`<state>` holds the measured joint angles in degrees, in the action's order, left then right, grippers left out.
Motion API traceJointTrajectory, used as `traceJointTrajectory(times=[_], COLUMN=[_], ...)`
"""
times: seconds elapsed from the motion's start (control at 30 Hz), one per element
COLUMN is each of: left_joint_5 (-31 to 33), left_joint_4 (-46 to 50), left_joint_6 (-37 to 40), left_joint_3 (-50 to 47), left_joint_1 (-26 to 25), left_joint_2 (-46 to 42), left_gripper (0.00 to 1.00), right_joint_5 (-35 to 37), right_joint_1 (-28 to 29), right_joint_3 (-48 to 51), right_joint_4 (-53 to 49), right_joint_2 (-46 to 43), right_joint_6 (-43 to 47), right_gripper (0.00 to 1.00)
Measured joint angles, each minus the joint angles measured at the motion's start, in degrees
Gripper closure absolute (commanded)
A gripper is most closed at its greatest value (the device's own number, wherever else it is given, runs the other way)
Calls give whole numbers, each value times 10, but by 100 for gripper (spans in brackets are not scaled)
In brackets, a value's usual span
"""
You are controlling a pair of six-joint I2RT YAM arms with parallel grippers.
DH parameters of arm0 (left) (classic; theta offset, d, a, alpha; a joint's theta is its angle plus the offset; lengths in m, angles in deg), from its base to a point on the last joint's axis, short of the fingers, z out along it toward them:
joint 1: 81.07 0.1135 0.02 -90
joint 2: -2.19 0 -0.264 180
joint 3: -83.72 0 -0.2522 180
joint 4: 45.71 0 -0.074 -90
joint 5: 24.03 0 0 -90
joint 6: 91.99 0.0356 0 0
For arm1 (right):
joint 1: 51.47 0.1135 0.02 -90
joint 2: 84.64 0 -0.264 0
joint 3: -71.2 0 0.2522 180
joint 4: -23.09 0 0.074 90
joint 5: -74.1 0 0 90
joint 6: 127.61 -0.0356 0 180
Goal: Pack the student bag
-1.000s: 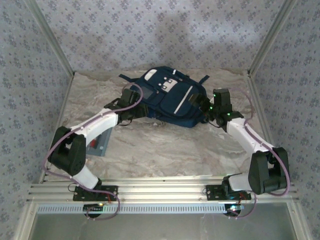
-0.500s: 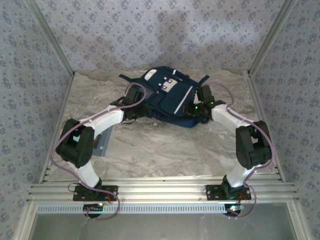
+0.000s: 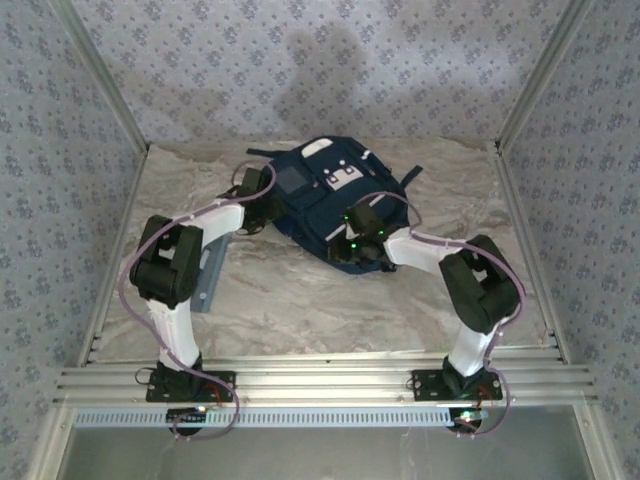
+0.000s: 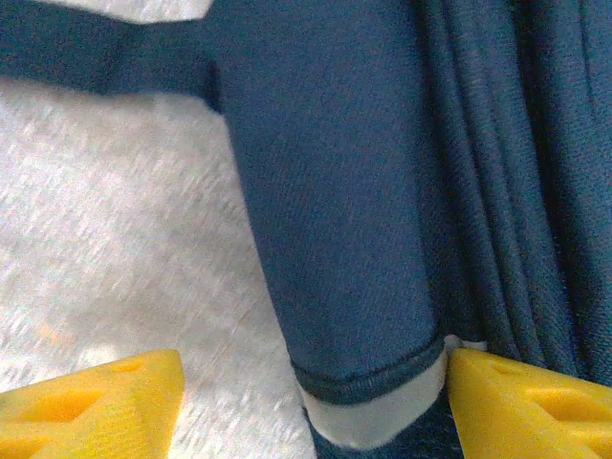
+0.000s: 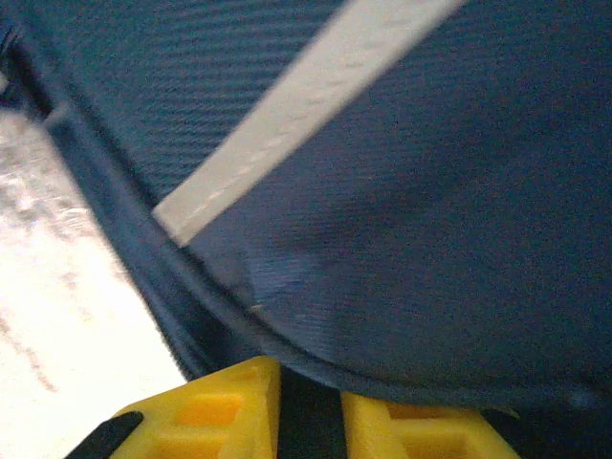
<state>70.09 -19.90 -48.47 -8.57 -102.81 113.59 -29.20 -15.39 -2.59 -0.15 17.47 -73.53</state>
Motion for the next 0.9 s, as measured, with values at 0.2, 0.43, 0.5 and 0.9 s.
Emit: traceJointTrajectory(times=[0.2,0.43,0.5,0.9], left_joint_5=[-24,-65,-73,-105], left_joint_4=[-12,27,33,114], left_joint_6=[2,43,58,135], left_joint_3=[83,158,164,164], left_joint_1=[3,7,8,0], left_joint_2=[57,91,90,17], left_gripper=[27,27,27,27], right_joint_5=[-57,-109,-121,-58], right_joint_1=[61,60,42,-136], right_joint_3=[-129,-195,-195,-123], right_joint_4=[4,7,-6,-80], right_joint_2=[96,118,103,-72], right_joint_6=[-11,-4,4,79], right_gripper=[71,66,64,26])
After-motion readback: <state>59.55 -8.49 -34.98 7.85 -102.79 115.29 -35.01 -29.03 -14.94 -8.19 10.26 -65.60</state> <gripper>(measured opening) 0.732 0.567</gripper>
